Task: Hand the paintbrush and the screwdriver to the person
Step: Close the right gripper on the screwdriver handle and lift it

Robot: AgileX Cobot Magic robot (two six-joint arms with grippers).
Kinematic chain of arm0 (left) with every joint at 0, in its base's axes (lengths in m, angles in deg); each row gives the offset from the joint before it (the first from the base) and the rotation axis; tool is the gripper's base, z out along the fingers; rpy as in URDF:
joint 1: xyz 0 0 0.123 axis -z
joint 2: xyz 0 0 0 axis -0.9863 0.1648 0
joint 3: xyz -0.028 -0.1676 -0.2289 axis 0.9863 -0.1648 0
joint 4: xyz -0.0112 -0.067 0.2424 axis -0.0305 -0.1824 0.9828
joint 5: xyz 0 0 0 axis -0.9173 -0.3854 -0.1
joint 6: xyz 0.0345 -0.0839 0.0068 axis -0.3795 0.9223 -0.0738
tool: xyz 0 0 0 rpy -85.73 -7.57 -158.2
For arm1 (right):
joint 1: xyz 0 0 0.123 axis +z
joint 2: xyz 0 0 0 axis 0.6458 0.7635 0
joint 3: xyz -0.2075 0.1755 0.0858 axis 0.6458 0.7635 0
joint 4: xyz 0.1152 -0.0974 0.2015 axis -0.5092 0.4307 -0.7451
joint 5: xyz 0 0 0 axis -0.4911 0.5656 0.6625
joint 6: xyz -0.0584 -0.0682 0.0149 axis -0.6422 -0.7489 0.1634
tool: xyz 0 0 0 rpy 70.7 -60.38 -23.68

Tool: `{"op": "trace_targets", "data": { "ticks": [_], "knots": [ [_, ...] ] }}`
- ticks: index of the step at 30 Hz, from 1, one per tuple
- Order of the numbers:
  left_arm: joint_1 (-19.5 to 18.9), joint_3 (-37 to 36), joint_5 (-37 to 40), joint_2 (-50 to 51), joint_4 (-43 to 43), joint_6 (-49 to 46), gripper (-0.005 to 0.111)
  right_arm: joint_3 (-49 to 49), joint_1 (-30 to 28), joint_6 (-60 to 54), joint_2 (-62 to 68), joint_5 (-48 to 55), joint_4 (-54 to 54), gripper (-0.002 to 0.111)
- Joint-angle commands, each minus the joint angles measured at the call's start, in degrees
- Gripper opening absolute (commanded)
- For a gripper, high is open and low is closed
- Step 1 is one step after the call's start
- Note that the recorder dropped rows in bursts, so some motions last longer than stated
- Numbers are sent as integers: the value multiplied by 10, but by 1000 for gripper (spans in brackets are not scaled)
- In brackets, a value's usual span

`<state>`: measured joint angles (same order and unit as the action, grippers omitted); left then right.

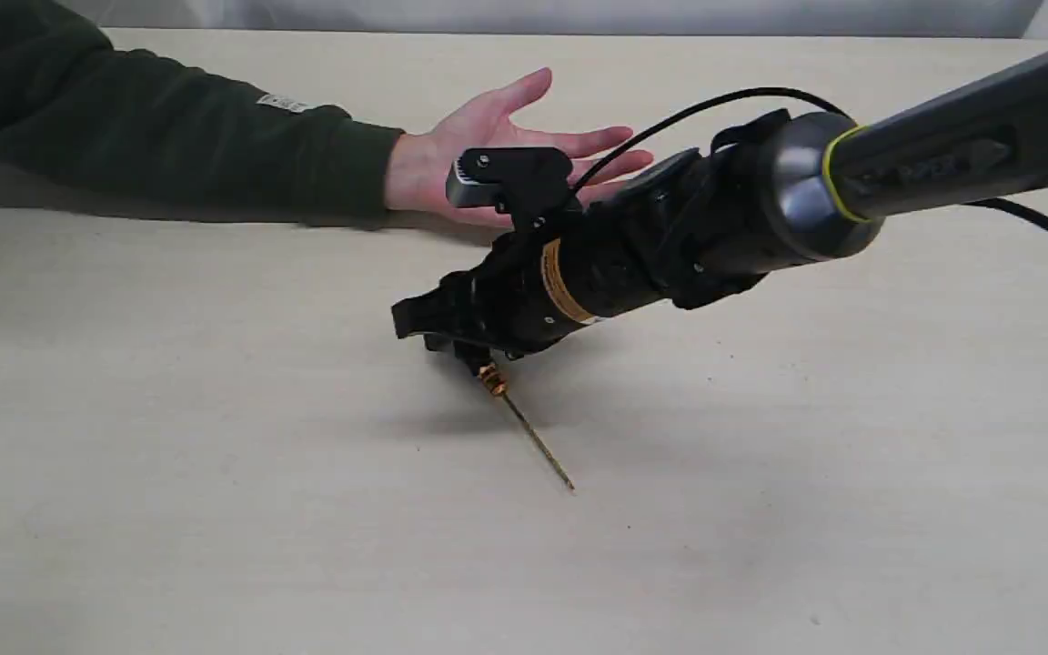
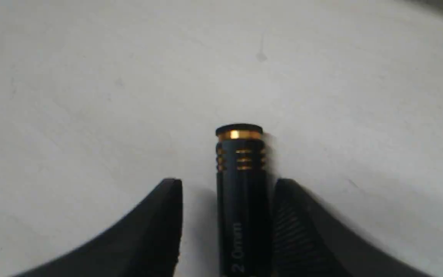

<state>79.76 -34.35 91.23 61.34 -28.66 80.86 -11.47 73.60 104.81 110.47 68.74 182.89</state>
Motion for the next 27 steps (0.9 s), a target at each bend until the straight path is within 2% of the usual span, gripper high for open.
{"op": "trace_targets", "data": {
  "ticks": [1, 9, 14, 27],
  "knots": [
    [1, -1, -2, -1, -1, 1, 0, 8, 2, 1, 12, -2, 5, 41],
    [1, -1, -2, -1, -1, 1, 0, 31, 2, -6, 12, -4, 5, 41],
    [1, -1, 0, -1, -2, 1, 0, 38, 2, -11, 12, -42, 5, 41],
    [1, -1, -1, -1, -2, 1, 0, 68, 2, -14, 12, -30, 5, 39]
  ]
}}
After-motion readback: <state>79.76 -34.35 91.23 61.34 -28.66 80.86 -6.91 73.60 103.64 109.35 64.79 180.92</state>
